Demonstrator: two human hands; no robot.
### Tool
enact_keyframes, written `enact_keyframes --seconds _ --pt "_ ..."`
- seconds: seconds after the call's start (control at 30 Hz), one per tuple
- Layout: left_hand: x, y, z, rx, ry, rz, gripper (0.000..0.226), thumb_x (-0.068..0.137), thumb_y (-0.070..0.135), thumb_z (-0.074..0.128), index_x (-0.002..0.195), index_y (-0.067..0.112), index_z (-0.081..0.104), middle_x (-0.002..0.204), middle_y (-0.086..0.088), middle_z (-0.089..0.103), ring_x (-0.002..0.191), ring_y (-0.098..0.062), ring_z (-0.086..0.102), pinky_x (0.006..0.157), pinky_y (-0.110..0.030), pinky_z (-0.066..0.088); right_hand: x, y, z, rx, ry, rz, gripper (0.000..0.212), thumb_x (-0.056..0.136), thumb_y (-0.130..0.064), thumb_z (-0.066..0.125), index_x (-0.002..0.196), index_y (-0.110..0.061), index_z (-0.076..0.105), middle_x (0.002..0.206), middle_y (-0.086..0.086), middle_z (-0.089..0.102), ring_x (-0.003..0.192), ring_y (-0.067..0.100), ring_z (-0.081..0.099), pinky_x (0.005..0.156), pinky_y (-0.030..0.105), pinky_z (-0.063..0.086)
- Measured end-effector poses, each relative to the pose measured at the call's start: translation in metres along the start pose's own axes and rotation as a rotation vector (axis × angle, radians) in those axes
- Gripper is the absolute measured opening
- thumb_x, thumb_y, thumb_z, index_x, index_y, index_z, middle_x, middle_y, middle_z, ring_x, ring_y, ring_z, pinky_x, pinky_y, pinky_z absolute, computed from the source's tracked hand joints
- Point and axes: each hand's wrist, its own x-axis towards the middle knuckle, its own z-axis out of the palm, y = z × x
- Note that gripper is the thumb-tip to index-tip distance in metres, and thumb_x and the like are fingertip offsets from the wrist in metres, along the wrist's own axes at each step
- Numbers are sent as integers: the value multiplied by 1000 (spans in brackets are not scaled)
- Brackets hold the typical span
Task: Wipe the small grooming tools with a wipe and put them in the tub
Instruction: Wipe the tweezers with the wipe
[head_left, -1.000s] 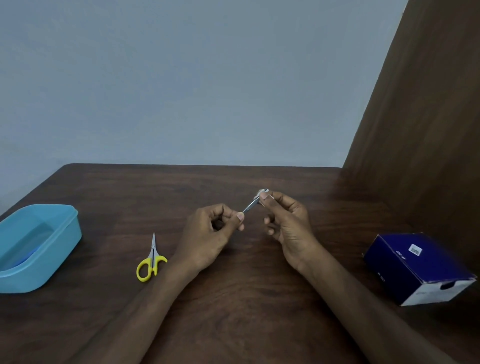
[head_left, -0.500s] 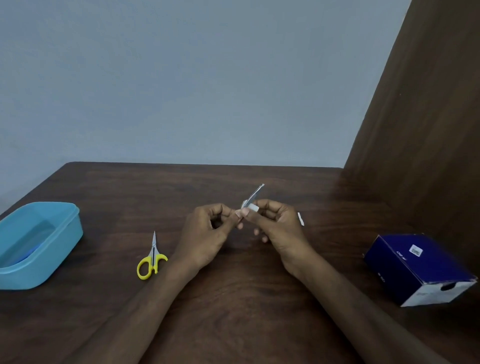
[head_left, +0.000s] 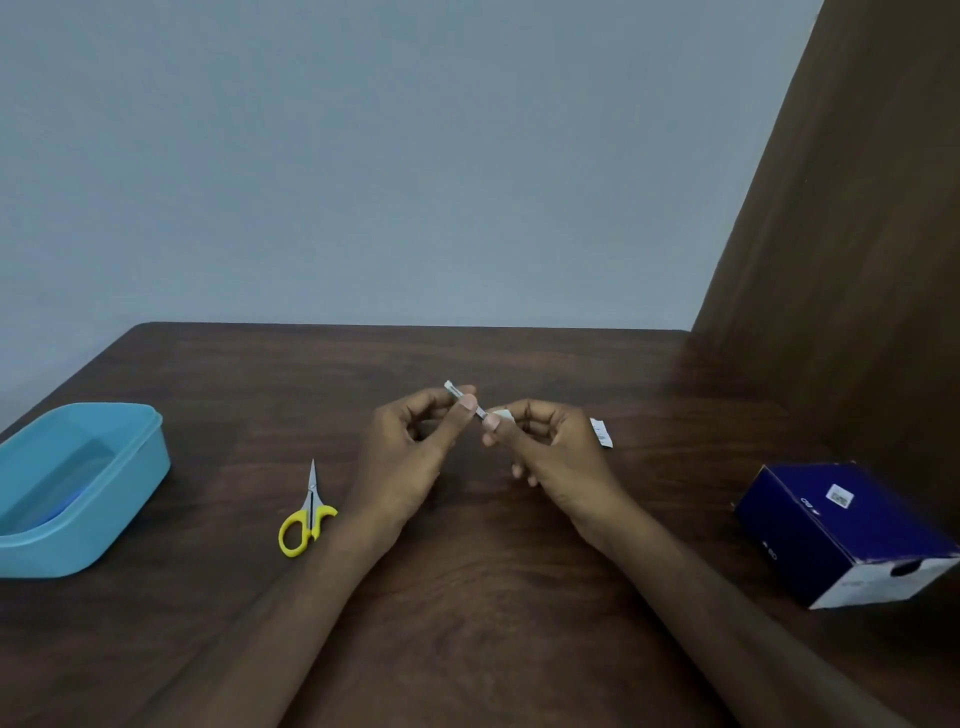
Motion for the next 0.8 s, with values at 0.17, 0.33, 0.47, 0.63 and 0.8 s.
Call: enact_keyframes --seconds 0.17,0.33,0.47,0.63,0.8 --pt "5 -1 -1 -105 72 18 6 92 20 81 90 14 83 94 1 83 85 -3 70 78 -14 52 0 -1 -2 -28 -53 20 17 99 -30 74 89 -18 79 84 3 79 52 9 52 51 25 38" --pt "7 1 -1 -173 142 14 7 90 12 83 83 9 81 88 5 83 85 3 74 77 -9 52 2 -1 -5 -38 -9 -14 13 98 -25 76 104 -16 82 93 4 82 52 8 56 49 24 41" --pt "5 3 1 -126 109 51 24 89 12 84 68 21 77 70 10 76 82 1 75 78 -10 53 -2 6 -3 -299 1 -187 20 96 -26 79 116 -30 81 57 -3 70 49 5 63 59 26 49" --pt "5 1 -1 -83 117 60 17 87 16 86 72 20 80 71 8 78 88 -6 78 79 -11 54 -7 5 2 -467 28 -364 35 92 -28 81 126 -37 77 49 -2 61 46 15 64 57 27 51" --pt "7 0 -1 -110 199 10 12 86 20 87 84 9 83 66 11 75 77 2 71 77 -9 52 -5 7 -2 -515 118 -392 23 87 -28 87 110 -33 83 42 -11 55 43 1 51 58 14 40"
